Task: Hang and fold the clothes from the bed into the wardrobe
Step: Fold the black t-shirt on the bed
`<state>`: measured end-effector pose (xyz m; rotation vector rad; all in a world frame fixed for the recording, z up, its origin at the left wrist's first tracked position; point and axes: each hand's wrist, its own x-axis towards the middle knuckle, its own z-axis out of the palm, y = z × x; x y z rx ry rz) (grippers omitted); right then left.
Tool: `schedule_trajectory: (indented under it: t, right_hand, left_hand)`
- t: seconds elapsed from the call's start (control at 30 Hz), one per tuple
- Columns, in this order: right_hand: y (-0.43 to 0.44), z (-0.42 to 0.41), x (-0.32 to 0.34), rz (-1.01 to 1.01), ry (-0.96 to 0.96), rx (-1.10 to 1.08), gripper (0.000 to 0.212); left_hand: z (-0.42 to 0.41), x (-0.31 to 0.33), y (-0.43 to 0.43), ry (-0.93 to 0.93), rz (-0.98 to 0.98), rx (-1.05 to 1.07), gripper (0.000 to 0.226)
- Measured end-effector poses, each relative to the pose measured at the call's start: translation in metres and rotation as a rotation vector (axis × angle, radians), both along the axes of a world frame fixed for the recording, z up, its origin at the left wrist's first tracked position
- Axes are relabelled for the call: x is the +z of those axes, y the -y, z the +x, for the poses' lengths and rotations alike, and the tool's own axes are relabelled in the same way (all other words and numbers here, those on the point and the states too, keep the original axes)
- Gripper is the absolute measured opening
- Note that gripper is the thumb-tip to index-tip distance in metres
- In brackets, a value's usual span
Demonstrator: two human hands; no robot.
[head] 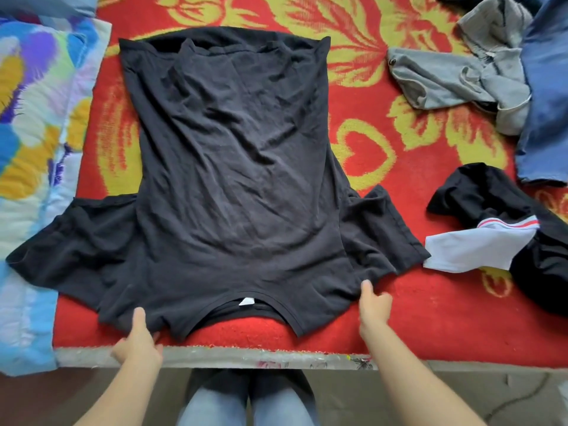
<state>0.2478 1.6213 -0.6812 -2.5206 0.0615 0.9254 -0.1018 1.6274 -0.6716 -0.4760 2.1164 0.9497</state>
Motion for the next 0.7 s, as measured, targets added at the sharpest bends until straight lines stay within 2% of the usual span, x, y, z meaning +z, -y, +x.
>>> schedule_trajectory:
  t: [0.07,0.13,0.23,0.3,0.4,0.5,0.6,0.7]
  right_hand:
    - [0.008,-0.032,-0.001,-0.019,-0.065,0.043,0.061]
    - [0.011,-0.048,-0.007,-0.03,-0.137,0.054,0.065]
    - [0.011,-0.051,-0.011,-0.035,-0.168,-0.003,0.05]
    - [0.013,-0.049,-0.009,-0.028,-0.138,-0.02,0.047]
    - [0.023,-0.053,-0.006,-0.114,-0.168,0.054,0.053]
    - [0.02,-0.047,-0.002,-0.128,-0.213,0.023,0.064]
    - [-0.004,-0.01,0.007,-0.126,-0.014,0.054,0.07]
    - [-0.03,0.044,0.005,-0.016,0.087,-0.066,0.06]
  left_hand:
    - [0.014,-0.004,0.006,0.127,-0.03,-0.049,0.031]
    - [0.024,-0.005,0.005,0.182,-0.041,-0.139,0.031]
    - [0.024,-0.008,0.006,0.165,-0.044,-0.17,0.033]
    - [0.02,-0.008,0.01,0.062,-0.062,-0.178,0.041]
    - [0.018,-0.01,0.025,-0.072,-0.104,-0.217,0.057]
    - [0.023,-0.009,0.03,-0.212,-0.22,-0.279,0.064]
    - [0.043,0.003,0.014,-0.457,-0.352,-0.512,0.068]
    - [0.081,0.008,-0.006,-0.614,-0.204,-0.896,0.064]
